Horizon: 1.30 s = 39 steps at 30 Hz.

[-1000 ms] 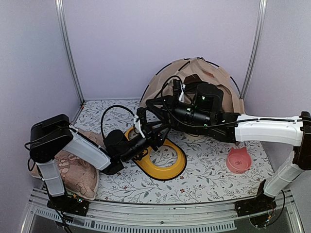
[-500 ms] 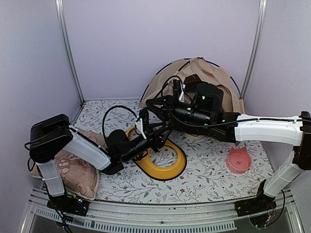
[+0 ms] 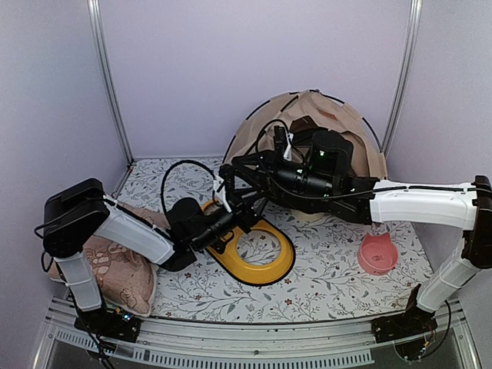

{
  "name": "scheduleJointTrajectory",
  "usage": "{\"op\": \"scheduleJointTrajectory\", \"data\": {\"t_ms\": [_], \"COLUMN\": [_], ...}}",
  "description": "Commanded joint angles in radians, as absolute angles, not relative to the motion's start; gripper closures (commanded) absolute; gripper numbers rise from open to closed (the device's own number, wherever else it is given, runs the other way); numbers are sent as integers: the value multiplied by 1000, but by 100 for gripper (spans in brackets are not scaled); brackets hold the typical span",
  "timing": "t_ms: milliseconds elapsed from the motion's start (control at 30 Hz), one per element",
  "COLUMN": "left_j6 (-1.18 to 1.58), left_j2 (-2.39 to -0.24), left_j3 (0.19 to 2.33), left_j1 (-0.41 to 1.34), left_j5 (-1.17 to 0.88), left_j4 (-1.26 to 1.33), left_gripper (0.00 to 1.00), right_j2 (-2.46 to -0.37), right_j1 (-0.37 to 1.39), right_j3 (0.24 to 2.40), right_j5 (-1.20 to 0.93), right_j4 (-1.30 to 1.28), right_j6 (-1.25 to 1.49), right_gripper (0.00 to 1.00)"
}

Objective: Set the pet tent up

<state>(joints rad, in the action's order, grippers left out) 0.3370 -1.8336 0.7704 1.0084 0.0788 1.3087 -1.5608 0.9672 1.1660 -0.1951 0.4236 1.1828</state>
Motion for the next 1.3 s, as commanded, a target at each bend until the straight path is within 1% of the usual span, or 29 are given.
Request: {"op": "scheduleJointTrajectory", "data": {"t_ms": [0, 233, 300, 567, 667, 833, 1067, 1267], "left_j6": [341, 345, 334, 333, 315, 292, 234, 168], "left_j2": [-1801, -1794, -1782, -1700, -1676, -1639, -1591, -1572], "left_j3": [788, 787, 779, 588, 532, 447, 407, 411], "left_j1": [982, 972, 972, 982, 998, 1034, 1071, 1103], "left_j5": [83, 76, 68, 77, 71, 117, 148, 177], "left_j4": [1284, 1275, 1270, 1346, 1353, 1361, 1337, 1299], "left_gripper": [72, 96, 100, 100, 100, 100, 100, 100], "right_j2": [-1571, -1567, -1562, -1496, -1485, -1471, -1452, -1459], "right_j1": [958, 951, 947, 915, 904, 897, 894, 893], "right_j3": [1167, 1155, 1147, 1066, 1065, 1071, 1078, 1072], "right_j5": [-207, -205, -200, -121, -104, -73, -13, -5], "right_j4": [469, 471, 469, 442, 431, 406, 365, 364], "right_j6": [1187, 1187, 1187, 1159, 1141, 1102, 1027, 981], "right_gripper": [100, 100, 100, 100, 100, 100, 100, 100]}}
